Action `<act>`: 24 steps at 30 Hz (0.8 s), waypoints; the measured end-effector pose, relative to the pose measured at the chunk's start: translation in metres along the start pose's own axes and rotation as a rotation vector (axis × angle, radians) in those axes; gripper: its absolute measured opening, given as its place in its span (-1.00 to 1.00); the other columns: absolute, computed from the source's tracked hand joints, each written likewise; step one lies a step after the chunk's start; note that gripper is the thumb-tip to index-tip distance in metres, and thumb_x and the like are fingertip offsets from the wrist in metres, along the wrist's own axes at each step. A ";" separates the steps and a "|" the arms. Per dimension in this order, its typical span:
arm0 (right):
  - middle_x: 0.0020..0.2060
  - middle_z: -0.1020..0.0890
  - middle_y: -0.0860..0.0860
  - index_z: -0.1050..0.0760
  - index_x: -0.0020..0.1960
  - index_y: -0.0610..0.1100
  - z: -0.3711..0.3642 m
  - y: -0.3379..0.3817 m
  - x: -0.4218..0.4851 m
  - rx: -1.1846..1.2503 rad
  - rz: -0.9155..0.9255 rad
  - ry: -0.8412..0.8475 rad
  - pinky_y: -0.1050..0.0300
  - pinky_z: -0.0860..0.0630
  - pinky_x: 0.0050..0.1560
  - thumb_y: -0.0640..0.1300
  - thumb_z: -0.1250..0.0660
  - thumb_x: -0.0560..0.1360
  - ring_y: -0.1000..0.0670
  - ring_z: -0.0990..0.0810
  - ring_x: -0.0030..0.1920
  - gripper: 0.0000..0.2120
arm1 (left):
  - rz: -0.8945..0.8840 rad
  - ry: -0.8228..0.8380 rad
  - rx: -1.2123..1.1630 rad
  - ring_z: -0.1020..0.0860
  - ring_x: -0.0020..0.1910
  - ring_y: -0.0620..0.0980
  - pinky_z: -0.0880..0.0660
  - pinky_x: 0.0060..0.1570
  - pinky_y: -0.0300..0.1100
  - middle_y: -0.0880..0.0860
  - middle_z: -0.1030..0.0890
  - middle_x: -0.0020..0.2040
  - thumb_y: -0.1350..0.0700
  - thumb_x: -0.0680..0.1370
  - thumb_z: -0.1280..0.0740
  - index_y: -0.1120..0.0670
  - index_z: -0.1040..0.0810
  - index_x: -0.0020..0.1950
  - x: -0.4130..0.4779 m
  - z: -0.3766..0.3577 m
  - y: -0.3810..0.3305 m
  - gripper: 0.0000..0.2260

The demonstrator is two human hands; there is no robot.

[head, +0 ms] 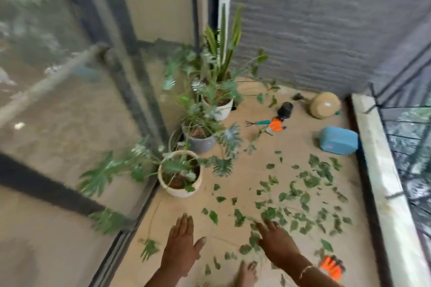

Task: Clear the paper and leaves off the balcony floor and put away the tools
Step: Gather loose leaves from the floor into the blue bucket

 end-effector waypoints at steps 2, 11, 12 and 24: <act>0.44 -0.21 -0.10 -0.18 0.45 -0.07 0.016 -0.041 0.008 0.040 -0.058 0.002 0.04 -0.33 0.33 0.02 -0.09 0.60 -0.13 -0.31 0.37 -0.55 | -0.035 0.007 0.038 0.12 0.54 0.04 0.10 0.48 -0.10 0.13 0.15 0.55 -0.20 0.61 0.03 0.18 0.16 0.54 0.031 0.018 -0.031 -0.33; 0.36 -0.31 -0.09 -0.17 0.44 -0.07 0.086 -0.173 0.055 0.142 -0.248 -0.111 0.09 -0.37 0.24 0.07 -0.05 0.61 -0.11 -0.38 0.29 -0.55 | -0.178 -0.034 0.103 0.17 0.53 0.03 0.15 0.49 -0.12 0.11 0.20 0.55 -0.17 0.62 0.02 0.17 0.19 0.54 0.139 0.072 -0.163 -0.35; 0.34 -0.33 -0.09 -0.18 0.43 -0.07 0.092 -0.179 0.060 0.163 -0.261 -0.126 0.08 -0.39 0.23 0.08 -0.05 0.61 -0.11 -0.40 0.27 -0.56 | -0.194 -0.033 0.098 0.17 0.53 0.03 0.15 0.49 -0.11 0.11 0.20 0.55 -0.18 0.62 0.02 0.17 0.19 0.54 0.150 0.078 -0.174 -0.34; 0.44 -0.24 -0.11 -0.16 0.46 -0.06 0.192 -0.280 0.180 0.311 -0.497 -0.108 0.03 -0.35 0.34 0.09 -0.10 0.59 -0.11 -0.34 0.36 -0.51 | -0.407 0.060 0.275 0.16 0.53 0.02 0.15 0.50 -0.11 0.08 0.17 0.55 -0.14 0.64 0.03 0.14 0.16 0.54 0.347 0.191 -0.293 -0.40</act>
Point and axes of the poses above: each hand's wrist, its own x-axis towards the middle knuckle, its own z-axis out of the back of the hand, y = z × x, the point moved 4 cm from there along x, towards the middle knuckle
